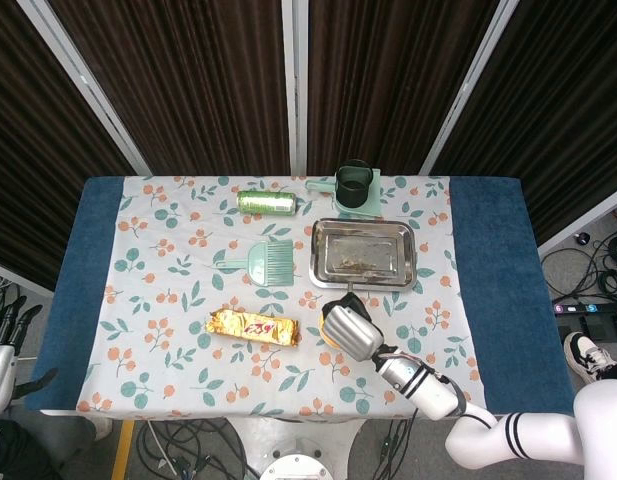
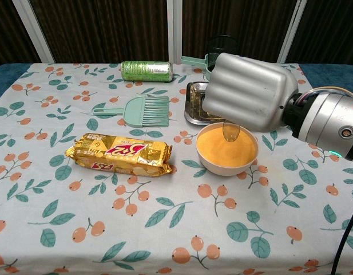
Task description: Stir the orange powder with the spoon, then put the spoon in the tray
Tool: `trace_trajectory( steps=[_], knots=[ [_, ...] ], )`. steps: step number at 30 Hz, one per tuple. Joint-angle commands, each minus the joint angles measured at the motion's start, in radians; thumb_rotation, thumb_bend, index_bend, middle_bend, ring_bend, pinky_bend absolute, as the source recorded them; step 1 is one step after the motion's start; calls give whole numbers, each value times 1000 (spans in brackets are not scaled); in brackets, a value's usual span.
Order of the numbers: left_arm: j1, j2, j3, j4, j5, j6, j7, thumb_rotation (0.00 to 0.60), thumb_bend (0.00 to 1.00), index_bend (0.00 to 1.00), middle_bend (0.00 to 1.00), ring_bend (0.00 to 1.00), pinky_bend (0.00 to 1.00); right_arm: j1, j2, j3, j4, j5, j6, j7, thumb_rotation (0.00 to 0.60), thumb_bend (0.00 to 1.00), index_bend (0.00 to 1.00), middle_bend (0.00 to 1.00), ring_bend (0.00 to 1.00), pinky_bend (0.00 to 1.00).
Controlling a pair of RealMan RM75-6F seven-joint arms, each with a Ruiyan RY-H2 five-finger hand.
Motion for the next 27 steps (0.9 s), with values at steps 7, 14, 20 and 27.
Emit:
trace_trajectory(
  steps=[7, 14, 20, 27],
  knots=[
    [-2, 0, 2, 0, -1, -8, 2, 600, 0, 169, 119, 94, 59, -21, -23, 71, 32, 74, 9, 102, 600, 584, 939, 1000, 1000, 1000],
    [-11, 2, 0, -13, -4, -22, 17, 600, 0, 169, 119, 94, 59, -20, -49, 226, 43, 288, -12, 302, 600, 580, 906, 1000, 1000, 1000],
    [-13, 7, -1, -28, -9, -28, 31, 600, 0, 169, 119, 94, 60, 19, -90, 354, 139, 533, -79, 438, 600, 544, 855, 1000, 1000, 1000],
    [-14, 14, -1, -46, -14, -31, 47, 600, 0, 169, 119, 94, 59, 89, -178, 425, 332, 790, -171, 526, 600, 446, 757, 1000, 1000, 1000]
  ],
)
